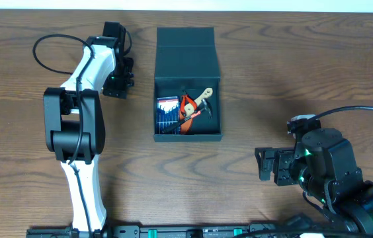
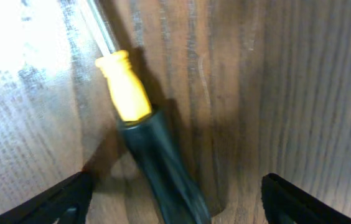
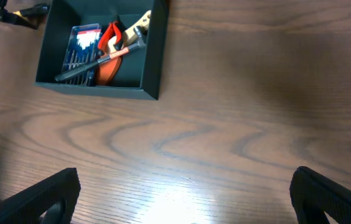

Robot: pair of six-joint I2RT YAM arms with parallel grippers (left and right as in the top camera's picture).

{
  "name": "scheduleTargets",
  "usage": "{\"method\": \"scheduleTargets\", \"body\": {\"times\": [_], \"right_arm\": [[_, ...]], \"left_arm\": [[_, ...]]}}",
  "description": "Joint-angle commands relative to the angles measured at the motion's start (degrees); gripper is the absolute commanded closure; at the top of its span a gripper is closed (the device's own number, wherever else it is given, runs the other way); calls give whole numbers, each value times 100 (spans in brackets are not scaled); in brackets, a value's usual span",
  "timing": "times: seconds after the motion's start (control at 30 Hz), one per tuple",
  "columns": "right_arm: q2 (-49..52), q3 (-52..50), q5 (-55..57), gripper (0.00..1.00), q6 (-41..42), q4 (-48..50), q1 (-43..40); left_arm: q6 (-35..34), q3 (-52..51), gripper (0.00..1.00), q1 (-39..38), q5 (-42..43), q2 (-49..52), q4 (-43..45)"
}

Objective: Pack container

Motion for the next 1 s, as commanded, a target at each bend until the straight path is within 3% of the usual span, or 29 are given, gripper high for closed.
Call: {"method": "scheduleTargets", "body": {"times": [0.0, 0.2, 0.5, 0.97], "right_arm": [[-7, -13, 17, 1, -72, -2, -44], [-7, -13, 17, 1, -72, -4, -44], [-7, -13, 17, 1, -72, -4, -44], [-7, -13, 17, 1, -72, -4, -44]], "left_arm": [[476, 37, 20, 13, -28, 201, 17], [903, 37, 27, 13, -28, 201, -11], [1425, 31, 28, 2, -26, 201, -59], [1582, -90, 42, -2, -31, 201, -138]]}}
